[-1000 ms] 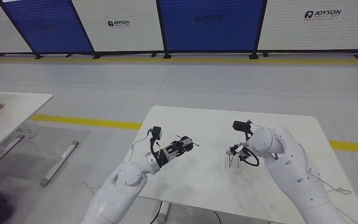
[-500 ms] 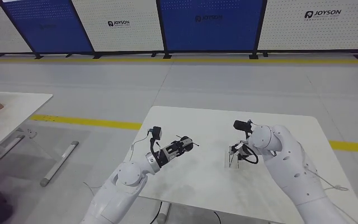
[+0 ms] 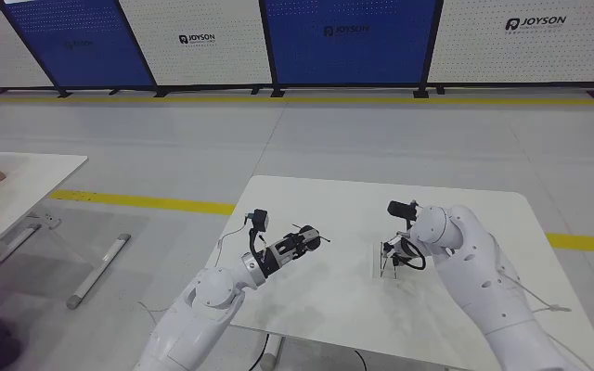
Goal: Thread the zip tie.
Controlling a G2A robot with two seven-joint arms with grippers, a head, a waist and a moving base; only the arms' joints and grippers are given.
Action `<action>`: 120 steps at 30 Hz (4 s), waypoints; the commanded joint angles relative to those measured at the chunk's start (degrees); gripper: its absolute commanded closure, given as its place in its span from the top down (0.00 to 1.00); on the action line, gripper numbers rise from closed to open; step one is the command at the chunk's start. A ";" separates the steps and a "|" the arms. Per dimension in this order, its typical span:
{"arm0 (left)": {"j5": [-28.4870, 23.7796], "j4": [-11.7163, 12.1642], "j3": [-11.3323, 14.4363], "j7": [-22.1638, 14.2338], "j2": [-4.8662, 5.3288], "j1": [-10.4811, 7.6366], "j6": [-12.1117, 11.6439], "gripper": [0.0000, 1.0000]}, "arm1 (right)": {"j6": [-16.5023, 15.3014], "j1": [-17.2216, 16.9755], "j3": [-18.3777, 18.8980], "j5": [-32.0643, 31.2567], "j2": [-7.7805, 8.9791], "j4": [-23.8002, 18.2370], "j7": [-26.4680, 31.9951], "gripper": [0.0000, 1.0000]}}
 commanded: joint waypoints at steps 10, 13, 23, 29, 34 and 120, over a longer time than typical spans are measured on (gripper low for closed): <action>0.00 0.00 0.00 0.00 0.00 0.00 0.00 0.00 | 0.00 1.02 0.22 -1.10 -1.26 2.98 0.46 0.16; 0.00 0.00 0.00 0.00 0.00 0.00 0.00 0.00 | 0.00 1.50 -0.11 -1.40 -1.79 4.02 0.55 0.17; 0.00 0.00 0.00 0.00 0.00 0.00 0.00 0.00 | 0.00 3.09 -0.39 -2.14 -3.28 7.60 0.33 0.15; 0.00 0.00 0.00 0.00 0.00 0.00 0.00 0.00 | 0.00 3.64 -0.11 -2.90 -4.10 9.38 0.54 0.18; 0.00 0.00 0.00 0.00 0.00 0.00 0.00 0.00 | 0.00 4.21 -0.18 -3.48 -4.80 10.68 0.78 0.16; 0.00 0.00 0.00 0.00 0.00 0.00 0.00 0.00 | -5.53 -12.18 14.39 -12.52 -2.22 -16.65 2.63 0.00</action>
